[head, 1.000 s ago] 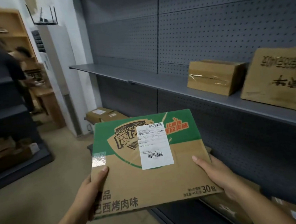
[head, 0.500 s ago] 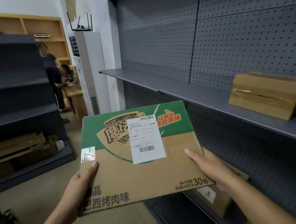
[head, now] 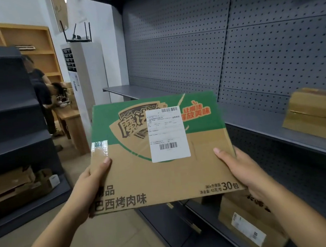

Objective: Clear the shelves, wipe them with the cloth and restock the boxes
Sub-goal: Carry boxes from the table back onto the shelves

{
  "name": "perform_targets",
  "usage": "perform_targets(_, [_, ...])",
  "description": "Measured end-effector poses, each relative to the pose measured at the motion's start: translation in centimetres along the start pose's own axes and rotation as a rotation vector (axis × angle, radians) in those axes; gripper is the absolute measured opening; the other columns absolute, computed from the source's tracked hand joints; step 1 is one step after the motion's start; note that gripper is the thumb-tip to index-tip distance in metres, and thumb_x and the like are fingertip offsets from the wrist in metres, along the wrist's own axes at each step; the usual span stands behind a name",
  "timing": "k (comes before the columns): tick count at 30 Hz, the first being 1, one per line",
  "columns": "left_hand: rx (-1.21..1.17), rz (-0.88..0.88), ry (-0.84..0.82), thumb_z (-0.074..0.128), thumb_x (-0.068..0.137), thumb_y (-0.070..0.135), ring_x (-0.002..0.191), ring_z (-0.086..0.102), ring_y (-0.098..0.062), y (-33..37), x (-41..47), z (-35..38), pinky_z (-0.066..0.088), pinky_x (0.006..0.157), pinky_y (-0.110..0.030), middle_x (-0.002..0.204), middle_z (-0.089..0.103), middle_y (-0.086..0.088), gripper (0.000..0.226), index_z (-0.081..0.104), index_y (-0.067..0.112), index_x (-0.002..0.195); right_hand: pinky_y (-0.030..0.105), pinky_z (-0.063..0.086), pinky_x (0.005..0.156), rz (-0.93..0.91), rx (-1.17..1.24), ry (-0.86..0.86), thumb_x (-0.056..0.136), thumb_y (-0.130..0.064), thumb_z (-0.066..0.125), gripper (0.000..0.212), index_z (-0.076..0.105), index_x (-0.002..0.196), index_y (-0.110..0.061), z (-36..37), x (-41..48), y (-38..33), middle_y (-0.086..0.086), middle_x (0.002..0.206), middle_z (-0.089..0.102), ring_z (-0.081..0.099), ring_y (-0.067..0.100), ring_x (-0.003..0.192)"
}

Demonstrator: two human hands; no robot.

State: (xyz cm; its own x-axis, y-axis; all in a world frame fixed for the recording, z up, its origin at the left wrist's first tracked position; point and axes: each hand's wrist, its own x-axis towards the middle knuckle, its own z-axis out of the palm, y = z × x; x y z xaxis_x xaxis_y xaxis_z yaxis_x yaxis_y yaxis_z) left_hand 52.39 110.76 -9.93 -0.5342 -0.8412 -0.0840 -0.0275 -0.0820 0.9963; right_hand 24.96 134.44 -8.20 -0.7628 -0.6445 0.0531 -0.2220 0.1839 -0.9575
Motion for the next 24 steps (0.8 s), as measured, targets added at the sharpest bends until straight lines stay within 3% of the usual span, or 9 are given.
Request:
perform_targets(3, [-0.025, 0.028, -0.030, 0.059, 0.095, 0.049, 0.088, 0.074, -0.040, 1.9, 2.7, 0.2, 0.061, 0.073, -0.042, 0.097, 0.076, -0.018, 0.043, 0.061, 0.015, 0.121, 0.040, 0.060, 0.081, -0.011, -0.003, 0.050, 0.096, -0.056, 0.059, 0.022, 0.064, 0.114, -0.045, 0.0, 1.5, -1.6, -0.012, 0.097, 0.078, 0.075, 0.012, 0.087])
perform_targets(6, [-0.012, 0.087, -0.049, 0.059, 0.095, 0.050, 0.081, 0.076, -0.032, 3.6, 5.4, 0.7, 0.062, 0.073, -0.040, 0.093, 0.078, -0.014, 0.041, 0.063, 0.016, 0.118, 0.034, 0.057, 0.073, -0.037, -0.011, 0.097, 0.096, -0.056, 0.057, 0.023, 0.064, 0.113, -0.043, -0.2, 2.9, -3.5, -0.015, 0.091, 0.077, 0.075, 0.008, 0.079])
perform_targets(9, [-0.009, 0.113, -0.091, 0.059, 0.094, 0.053, 0.089, 0.075, -0.036, 5.5, 8.2, 1.5, 0.061, 0.080, -0.044, 0.098, 0.077, -0.015, 0.044, 0.063, 0.018, 0.120, 0.035, 0.058, 0.073, -0.054, -0.006, 0.138, 0.096, -0.059, 0.056, 0.026, 0.064, 0.113, -0.041, -0.7, 4.8, -5.1, -0.012, 0.093, 0.078, 0.075, 0.011, 0.082])
perform_targets(15, [-0.027, 0.151, -0.150, 0.061, 0.087, 0.060, 0.085, 0.075, -0.037, 9.3, 15.0, 3.6, 0.063, 0.072, -0.044, 0.097, 0.077, -0.017, 0.058, 0.060, 0.015, 0.123, 0.042, 0.059, 0.083, -0.104, -0.002, 0.194, 0.094, -0.062, 0.055, 0.024, 0.063, 0.111, -0.047, -2.4, 9.1, -7.4, -0.016, 0.092, 0.077, 0.075, 0.011, 0.086])
perform_targets(19, [-0.008, 0.206, -0.189, 0.063, 0.084, 0.062, 0.088, 0.075, -0.038, 12.1, 19.6, 6.2, 0.058, 0.088, -0.056, 0.097, 0.077, -0.016, 0.060, 0.062, 0.015, 0.121, 0.045, 0.059, 0.085, -0.116, 0.005, 0.246, 0.094, -0.064, 0.055, 0.028, 0.063, 0.114, -0.046, -3.9, 12.5, -8.9, -0.015, 0.095, 0.077, 0.075, 0.012, 0.087])
perform_targets(22, [-0.012, 0.219, -0.231, 0.064, 0.080, 0.066, 0.089, 0.075, -0.040, 13.5, 22.5, 8.3, 0.062, 0.078, -0.050, 0.100, 0.076, -0.019, 0.067, 0.059, 0.015, 0.124, 0.039, 0.059, 0.075, -0.142, 0.001, 0.302, 0.095, -0.060, 0.055, 0.025, 0.063, 0.113, -0.045, -5.0, 14.6, -9.9, -0.014, 0.094, 0.077, 0.075, 0.012, 0.085])
perform_targets(24, [-0.021, 0.234, -0.258, 0.061, 0.088, 0.063, 0.086, 0.075, -0.037, 14.0, 24.4, 9.8, 0.063, 0.068, -0.043, 0.102, 0.075, -0.019, 0.059, 0.058, 0.017, 0.125, 0.035, 0.057, 0.073, -0.147, -0.006, 0.345, 0.096, -0.059, 0.055, 0.023, 0.063, 0.112, -0.044, -5.7, 15.6, -10.2, -0.013, 0.094, 0.077, 0.075, 0.010, 0.083])
